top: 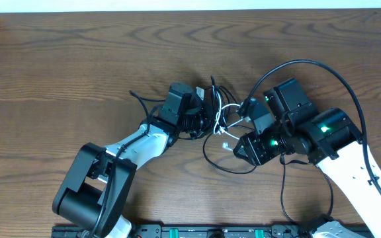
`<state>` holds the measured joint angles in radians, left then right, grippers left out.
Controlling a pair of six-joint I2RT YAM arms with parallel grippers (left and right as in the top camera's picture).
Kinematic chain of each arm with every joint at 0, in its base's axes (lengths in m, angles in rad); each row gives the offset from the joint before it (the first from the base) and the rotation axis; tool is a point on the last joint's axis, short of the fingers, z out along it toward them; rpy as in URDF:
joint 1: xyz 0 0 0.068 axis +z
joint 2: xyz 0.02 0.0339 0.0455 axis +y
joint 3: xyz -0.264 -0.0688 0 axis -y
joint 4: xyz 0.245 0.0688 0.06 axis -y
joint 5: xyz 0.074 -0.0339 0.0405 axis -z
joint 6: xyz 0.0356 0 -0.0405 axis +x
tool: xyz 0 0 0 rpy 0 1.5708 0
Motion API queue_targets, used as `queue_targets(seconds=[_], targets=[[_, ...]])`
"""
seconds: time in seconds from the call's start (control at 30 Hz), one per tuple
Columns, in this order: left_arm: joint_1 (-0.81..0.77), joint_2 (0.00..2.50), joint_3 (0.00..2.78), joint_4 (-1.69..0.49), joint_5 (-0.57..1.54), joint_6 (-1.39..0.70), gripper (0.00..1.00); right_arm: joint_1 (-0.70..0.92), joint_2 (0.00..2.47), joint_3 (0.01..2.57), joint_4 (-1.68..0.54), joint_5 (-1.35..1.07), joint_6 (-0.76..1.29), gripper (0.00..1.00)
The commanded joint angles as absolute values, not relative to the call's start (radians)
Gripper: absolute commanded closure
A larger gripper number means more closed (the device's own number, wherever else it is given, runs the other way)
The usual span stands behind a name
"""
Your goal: Untangle cables
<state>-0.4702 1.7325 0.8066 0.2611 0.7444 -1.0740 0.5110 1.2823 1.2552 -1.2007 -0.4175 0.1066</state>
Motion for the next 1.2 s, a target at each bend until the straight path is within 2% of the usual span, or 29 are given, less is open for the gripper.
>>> queue_targets(seconds=[0.0, 0.17, 0.53, 0.97, 1.17], targets=[[-0.468, 1.743, 0.801, 0.264, 0.741, -1.075, 0.92, 0.516, 1.283, 1.252, -1.153, -0.274, 0.279, 0.53], [-0.468, 1.743, 0.801, 0.264, 0.741, -1.075, 0.91, 0.516, 1.283, 1.252, -1.072, -0.163, 0.380, 0.45], [-0.468, 1.743, 0.801, 0.264, 0.741, -1.075, 0.92, 0.517, 1.402, 1.248, -0.962, 0.146, 0.351, 0.45], [-0.468, 1.743, 0.801, 0.264, 0.740, -1.075, 0.92, 0.519, 1.509, 1.248, -0.929, 0.102, 0.351, 0.54], [-0.468, 1.743, 0.801, 0.264, 0.741, -1.075, 0.92, 0.519, 1.406, 1.249, -0.983, 0.049, 0.351, 0.51]])
